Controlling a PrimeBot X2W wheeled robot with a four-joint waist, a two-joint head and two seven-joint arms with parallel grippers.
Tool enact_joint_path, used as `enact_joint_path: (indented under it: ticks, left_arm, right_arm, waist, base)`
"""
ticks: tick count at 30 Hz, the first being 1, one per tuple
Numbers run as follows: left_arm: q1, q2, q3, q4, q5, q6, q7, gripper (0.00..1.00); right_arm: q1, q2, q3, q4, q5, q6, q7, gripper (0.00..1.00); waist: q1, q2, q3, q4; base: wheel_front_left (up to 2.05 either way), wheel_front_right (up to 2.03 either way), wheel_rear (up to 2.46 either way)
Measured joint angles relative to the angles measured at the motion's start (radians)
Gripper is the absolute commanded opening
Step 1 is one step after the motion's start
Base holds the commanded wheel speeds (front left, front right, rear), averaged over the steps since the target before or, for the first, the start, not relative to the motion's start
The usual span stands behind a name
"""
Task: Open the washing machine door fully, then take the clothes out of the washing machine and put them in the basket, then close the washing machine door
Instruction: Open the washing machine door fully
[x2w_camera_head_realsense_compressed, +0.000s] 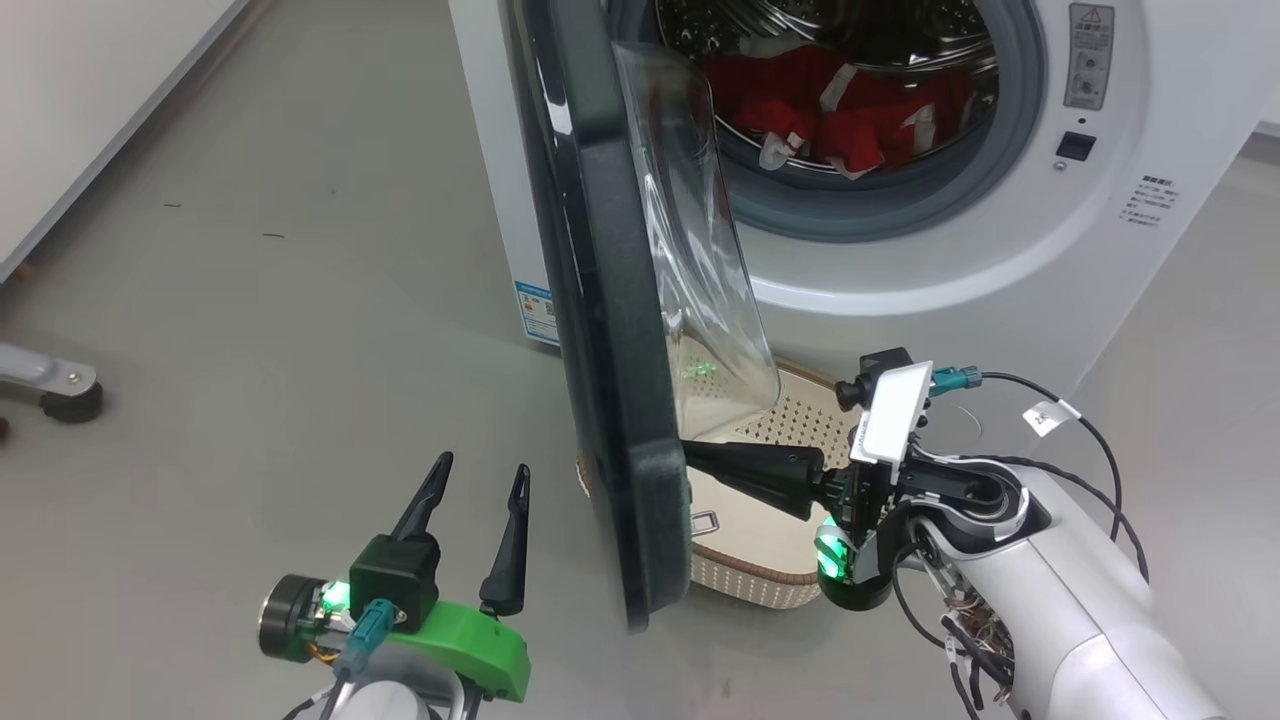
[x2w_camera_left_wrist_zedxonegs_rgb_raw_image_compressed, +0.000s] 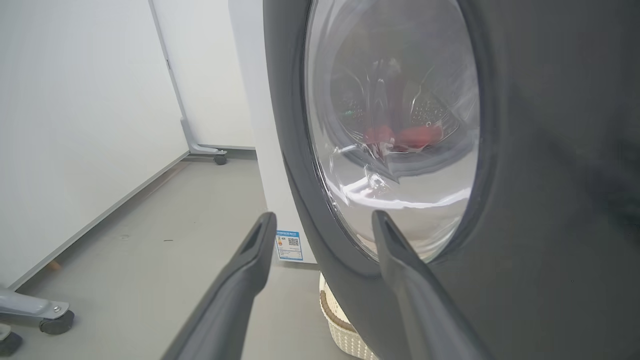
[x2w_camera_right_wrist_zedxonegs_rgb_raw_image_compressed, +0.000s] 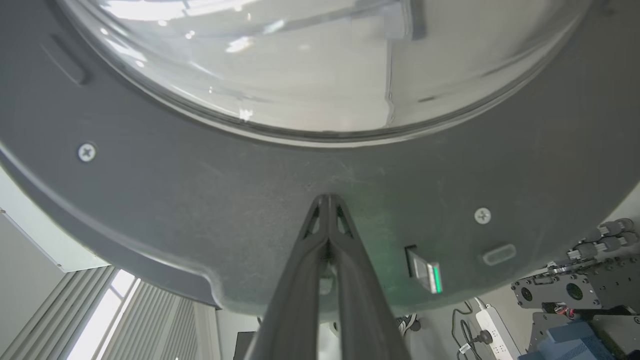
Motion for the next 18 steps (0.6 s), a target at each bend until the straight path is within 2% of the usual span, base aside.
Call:
enact_joint_path:
  ticks: [9, 18]
  left_arm:
    - [0.010, 0.001, 0.016, -0.001, 0.000, 0.000, 0.000, 1.00]
    - [0.017, 0.001, 0.021, -0.005, 0.000, 0.000, 0.000, 1.00]
  right_arm:
    - [0.002, 0.001, 0.076, -0.044, 0.050, 0.005, -0.056, 0.00]
    - [0.031, 0.003, 0.034, -0.106, 0.097, 0.005, -0.130, 0.00]
  waist:
    - [0.0000, 0.0000, -0.002, 0.014]
    - [0.0000, 0.0000, -0.005, 0.008]
  base:
    - [0.00, 0.00, 0.00]
    - [0.00, 0.00, 0.00]
